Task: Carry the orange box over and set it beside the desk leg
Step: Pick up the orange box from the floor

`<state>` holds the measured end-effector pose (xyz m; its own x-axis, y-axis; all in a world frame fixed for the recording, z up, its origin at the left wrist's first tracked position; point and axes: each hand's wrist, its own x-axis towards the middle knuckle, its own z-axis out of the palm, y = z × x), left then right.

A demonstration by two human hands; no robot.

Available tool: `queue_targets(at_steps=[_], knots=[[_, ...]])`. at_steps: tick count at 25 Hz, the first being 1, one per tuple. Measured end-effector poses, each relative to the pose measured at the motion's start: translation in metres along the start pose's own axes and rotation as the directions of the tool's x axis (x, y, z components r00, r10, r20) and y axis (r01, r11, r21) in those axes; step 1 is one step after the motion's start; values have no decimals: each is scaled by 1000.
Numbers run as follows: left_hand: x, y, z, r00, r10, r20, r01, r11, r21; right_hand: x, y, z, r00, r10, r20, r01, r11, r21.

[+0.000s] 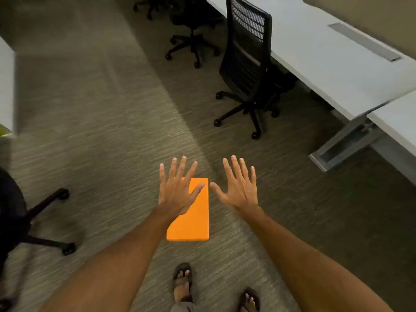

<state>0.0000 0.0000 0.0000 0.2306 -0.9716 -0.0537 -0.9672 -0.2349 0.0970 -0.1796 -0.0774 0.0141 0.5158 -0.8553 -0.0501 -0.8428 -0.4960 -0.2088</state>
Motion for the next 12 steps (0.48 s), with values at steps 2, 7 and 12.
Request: queue_targets(at_steps=[2, 7, 12], knots=[[9, -27, 22, 999, -41, -3, 41, 999, -26, 18, -15, 25, 1000, 3, -13, -3, 1000, 0], [23, -73, 107, 999, -50, -16, 50, 999, -17, 50, -25, 114, 1000, -4, -16, 3, 1000, -13], [42, -103, 244, 997, -76, -13, 76, 996, -44, 77, -9, 259, 996, -75, 44, 76, 997, -10]])
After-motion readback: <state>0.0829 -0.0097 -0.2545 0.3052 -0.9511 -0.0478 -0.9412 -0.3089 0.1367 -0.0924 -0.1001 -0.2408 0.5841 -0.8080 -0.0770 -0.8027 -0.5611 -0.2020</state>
